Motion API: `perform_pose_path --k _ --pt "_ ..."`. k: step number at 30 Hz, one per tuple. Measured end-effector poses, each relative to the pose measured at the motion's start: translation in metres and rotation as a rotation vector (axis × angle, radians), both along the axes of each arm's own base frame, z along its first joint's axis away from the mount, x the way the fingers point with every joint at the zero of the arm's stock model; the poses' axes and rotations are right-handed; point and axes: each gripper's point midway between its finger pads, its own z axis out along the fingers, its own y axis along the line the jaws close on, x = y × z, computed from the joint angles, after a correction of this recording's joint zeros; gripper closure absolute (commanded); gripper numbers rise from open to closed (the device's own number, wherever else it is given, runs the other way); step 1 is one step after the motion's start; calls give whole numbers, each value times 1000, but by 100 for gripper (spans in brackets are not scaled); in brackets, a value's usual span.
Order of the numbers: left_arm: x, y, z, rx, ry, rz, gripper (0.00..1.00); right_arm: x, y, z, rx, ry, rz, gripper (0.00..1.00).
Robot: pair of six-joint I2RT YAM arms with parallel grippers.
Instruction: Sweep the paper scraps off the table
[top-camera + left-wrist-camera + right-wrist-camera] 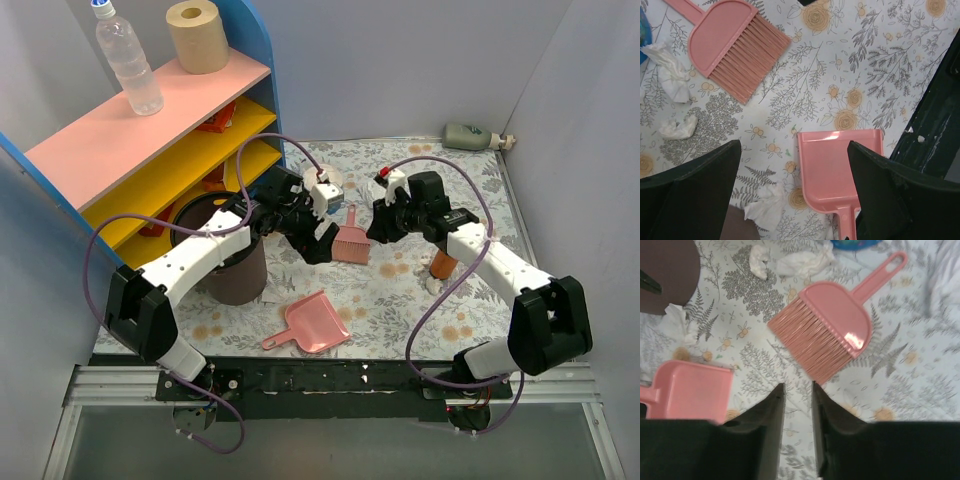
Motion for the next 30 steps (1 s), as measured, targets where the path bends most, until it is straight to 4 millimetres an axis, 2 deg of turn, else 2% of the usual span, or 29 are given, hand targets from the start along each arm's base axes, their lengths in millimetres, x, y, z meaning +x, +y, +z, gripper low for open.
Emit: perform_pose_path --k 3,4,8,11,17,20,26,30 --pt "2 -6 -5 -15 44 22 11 -10 -4 -17 -16 42 -4 37" --pt "3 -8 -5 -19 52 29 11 -12 -6 -24 -23 62 -12 37" --pt "1 -8 -4 -23 59 33 10 -13 -10 -50 -53 154 -74 36" --pt "0 -5 -5 -8 53 24 10 -12 -12 -72 -72 236 -124 40" --pt "0 7 -13 53 24 26 9 -15 -14 -114 -107 387 -197 44" --pt "-4 16 -17 84 17 18 9 -10 -13 -125 -110 427 -221 46" --pt "-4 24 -22 130 -3 12 9 5 -3 -126 -82 449 -240 51" --pt "-4 26 -23 141 -6 8 8 12 -1 -128 -86 452 -260 60"
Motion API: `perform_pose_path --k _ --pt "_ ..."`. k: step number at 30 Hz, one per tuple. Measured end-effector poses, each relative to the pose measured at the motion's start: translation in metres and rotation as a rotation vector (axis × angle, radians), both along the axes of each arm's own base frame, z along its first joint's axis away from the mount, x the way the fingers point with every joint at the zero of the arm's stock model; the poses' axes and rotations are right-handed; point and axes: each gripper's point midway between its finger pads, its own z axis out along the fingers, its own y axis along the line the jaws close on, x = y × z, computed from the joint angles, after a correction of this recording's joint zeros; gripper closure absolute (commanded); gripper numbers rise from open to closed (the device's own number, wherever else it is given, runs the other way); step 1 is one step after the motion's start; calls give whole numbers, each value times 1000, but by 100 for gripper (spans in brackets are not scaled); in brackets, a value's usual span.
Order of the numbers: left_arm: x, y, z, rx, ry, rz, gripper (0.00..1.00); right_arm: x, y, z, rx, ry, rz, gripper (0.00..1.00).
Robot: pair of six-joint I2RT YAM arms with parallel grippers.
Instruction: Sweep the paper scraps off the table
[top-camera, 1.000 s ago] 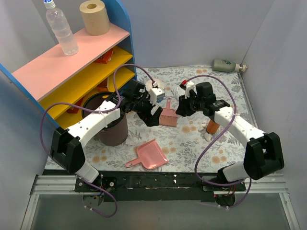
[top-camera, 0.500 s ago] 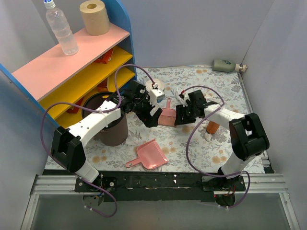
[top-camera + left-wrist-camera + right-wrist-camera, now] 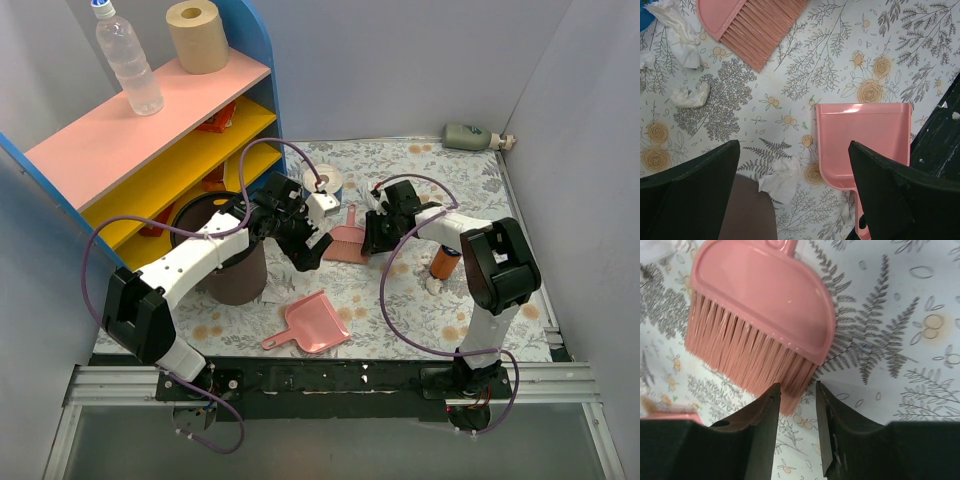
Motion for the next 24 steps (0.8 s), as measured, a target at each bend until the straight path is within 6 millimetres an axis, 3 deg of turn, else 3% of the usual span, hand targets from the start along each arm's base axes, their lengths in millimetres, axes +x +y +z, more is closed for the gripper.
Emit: perform_pose_path --k 6,16,24 --pt "3 -2 4 1 -8 -8 8 12 -8 -4 -98 -39 -42 66" --pt "8 -5 15 -13 -28 -7 6 18 -7 -5 -170 -84 -21 61" --pt "22 -20 32 -42 -15 18 7 24 -9 -6 -207 -158 -17 64"
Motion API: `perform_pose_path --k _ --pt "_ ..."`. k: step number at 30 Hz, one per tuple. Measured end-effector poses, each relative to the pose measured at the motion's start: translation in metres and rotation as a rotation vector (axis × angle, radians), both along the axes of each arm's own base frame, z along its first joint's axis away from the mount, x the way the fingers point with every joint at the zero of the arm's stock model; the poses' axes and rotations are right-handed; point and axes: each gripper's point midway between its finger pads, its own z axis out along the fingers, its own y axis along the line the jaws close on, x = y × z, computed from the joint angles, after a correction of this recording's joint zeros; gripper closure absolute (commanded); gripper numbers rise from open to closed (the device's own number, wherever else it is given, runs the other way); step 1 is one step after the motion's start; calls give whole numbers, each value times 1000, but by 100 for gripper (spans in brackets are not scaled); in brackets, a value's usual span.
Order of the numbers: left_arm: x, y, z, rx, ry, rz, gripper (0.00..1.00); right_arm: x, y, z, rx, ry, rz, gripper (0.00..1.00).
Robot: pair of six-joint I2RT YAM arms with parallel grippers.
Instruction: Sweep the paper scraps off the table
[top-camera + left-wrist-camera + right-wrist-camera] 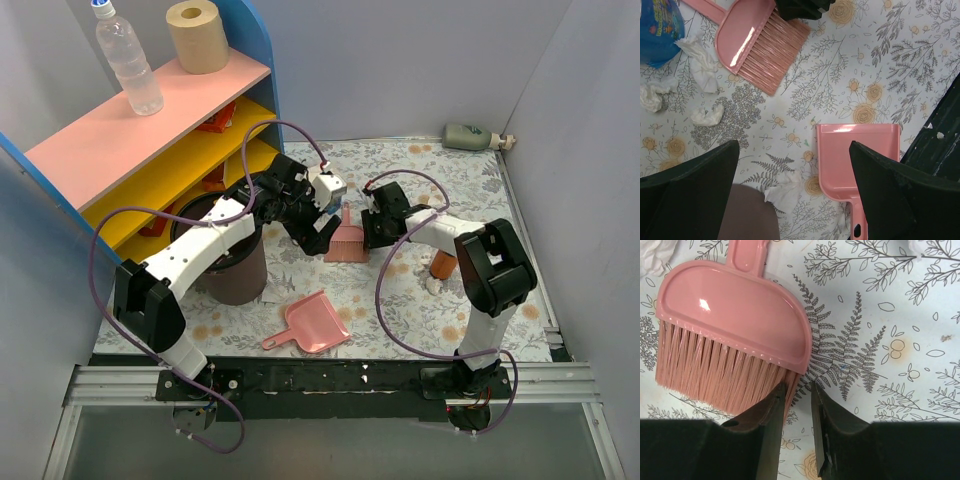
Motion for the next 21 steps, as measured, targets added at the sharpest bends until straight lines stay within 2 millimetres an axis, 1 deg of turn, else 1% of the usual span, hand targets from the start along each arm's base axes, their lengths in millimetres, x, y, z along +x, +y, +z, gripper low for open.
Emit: perform_pose_path --k 2,4,5,6,8,9,12,13,15,16,21 --pt "0 0 0 -1 5 7 7 0 0 0 -6 -21 14 64" --pt "0 1 0 2 6 11 7 -1 0 1 -8 -45 37 68" --pt "0 1 -1 4 6 12 7 -1 0 1 -9 -55 47 71" --pt "0 1 -1 5 6 13 7 -1 -1 1 -10 -63 53 78" --pt "0 2 -1 7 5 13 7 -3 -1 1 -4 -75 75 85" --pt "0 2 -1 7 4 13 8 -6 0 2 3 -72 86 91" --pt "-1 2 1 5 4 9 10 -23 -1 5 24 -34 127 99" --pt "-3 2 1 2 7 4 10 -28 0 9 35 -25 140 99" --pt "-5 1 5 -13 5 -7 9 -34 3 25 64 -34 165 99" --pt "-6 -1 8 -29 -4 -13 8 -36 5 37 84 -48 179 99" --pt "-16 -4 33 -138 -69 -24 6 -37 23 110 215 -203 267 99"
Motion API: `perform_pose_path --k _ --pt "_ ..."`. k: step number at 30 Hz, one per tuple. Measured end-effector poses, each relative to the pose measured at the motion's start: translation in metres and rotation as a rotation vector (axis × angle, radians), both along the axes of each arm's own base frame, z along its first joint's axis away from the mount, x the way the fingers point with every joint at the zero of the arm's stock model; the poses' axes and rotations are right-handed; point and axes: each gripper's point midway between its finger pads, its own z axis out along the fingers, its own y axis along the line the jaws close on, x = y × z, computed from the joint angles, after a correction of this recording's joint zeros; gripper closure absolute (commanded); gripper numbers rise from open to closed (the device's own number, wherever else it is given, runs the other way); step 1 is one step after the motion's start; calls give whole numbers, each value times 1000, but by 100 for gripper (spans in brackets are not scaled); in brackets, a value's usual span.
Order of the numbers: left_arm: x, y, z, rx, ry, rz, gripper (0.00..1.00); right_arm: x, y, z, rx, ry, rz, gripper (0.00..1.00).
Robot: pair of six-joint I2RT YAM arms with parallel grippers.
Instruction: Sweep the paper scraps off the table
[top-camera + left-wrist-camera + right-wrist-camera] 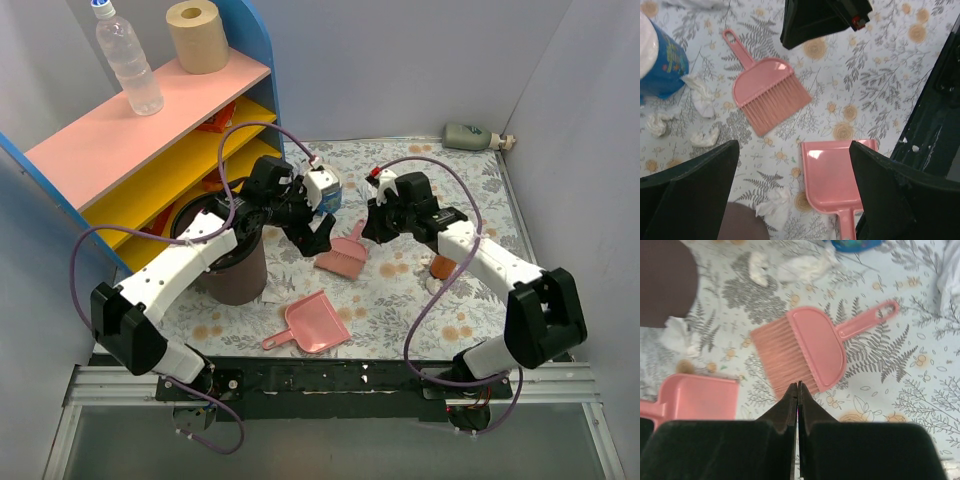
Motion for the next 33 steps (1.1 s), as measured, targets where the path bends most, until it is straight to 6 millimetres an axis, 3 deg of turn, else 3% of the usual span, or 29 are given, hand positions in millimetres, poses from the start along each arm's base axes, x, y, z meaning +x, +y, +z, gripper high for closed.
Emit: perform_pose_path --k 5,6,8,9,10,15,18,20,23,29,33 --pt "1 -14 17 -95 0 1 9 -17 4 39 80 -88 83 98" --pt "2 -17 15 -102 9 -1 9 -21 5 43 89 -95 99 75" --pt "4 -20 10 -103 26 0 9 -27 6 46 105 -98 123 50" --pt "6 -21 8 -102 31 2 9 -29 5 44 106 -94 129 20" --pt "7 -22 6 -100 35 5 9 -32 4 39 102 -86 130 9" --pt "6 -19 -1 -84 40 7 10 -42 -6 6 32 -58 163 9" --pt "-1 -19 -12 -34 48 0 15 -34 -15 3 -14 -100 158 14" --pt "-5 -22 -22 2 58 -5 24 -27 -22 7 -22 -120 142 18" --pt "-6 -29 -53 87 119 5 31 -9 -34 22 -20 -165 105 28" --pt "12 -24 -131 273 227 99 33 11 -40 78 -11 -341 109 31" --pt "22 -21 -156 336 264 147 35 26 -42 117 -2 -439 89 29"
